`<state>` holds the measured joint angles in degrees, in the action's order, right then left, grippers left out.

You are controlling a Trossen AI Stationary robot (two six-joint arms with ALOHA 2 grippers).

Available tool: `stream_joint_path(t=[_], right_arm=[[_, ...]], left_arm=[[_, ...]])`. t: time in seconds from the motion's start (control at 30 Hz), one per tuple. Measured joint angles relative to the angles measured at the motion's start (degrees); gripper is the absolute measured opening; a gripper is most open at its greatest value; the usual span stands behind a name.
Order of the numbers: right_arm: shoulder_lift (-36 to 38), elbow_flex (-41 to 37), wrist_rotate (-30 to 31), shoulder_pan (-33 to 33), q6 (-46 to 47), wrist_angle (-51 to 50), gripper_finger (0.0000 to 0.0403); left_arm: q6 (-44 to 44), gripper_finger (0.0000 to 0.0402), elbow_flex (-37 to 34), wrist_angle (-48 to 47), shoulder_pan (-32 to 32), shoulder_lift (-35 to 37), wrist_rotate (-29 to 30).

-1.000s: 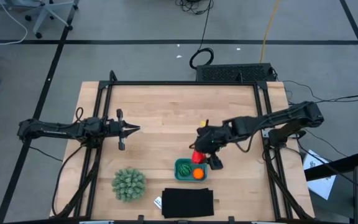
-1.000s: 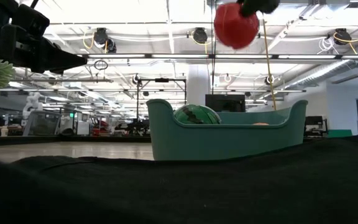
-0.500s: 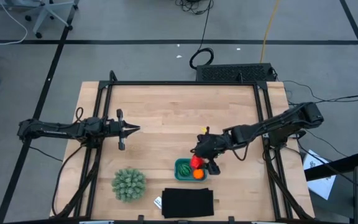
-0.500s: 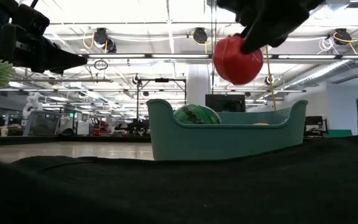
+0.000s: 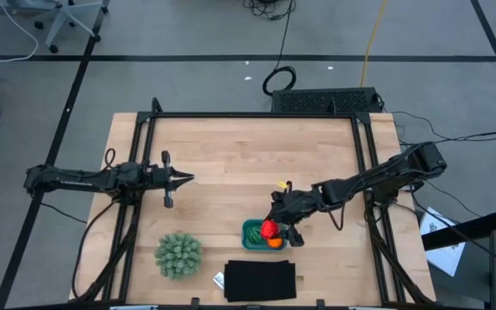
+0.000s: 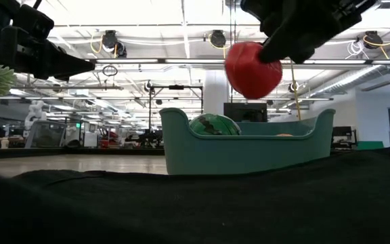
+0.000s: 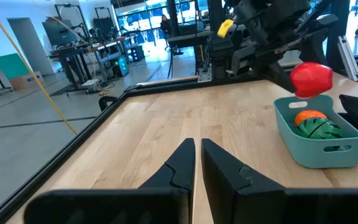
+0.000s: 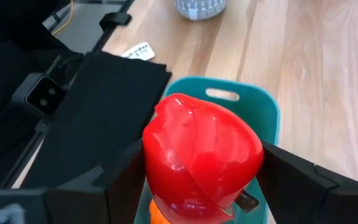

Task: Pick and placing Produce into tupperware
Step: Put the red apple into the blue bin

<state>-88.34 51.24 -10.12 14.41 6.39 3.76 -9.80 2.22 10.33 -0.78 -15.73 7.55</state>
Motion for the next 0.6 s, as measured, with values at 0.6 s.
stream_joint_path(t=[0.6], right_arm=[[-6.63, -0.98, -0.14, 1.46, -1.58, 2.86, 0.0265]], left_arm=[[0.0, 0.0033, 0.0, -0.22, -0.02, 0.0, 0.0]])
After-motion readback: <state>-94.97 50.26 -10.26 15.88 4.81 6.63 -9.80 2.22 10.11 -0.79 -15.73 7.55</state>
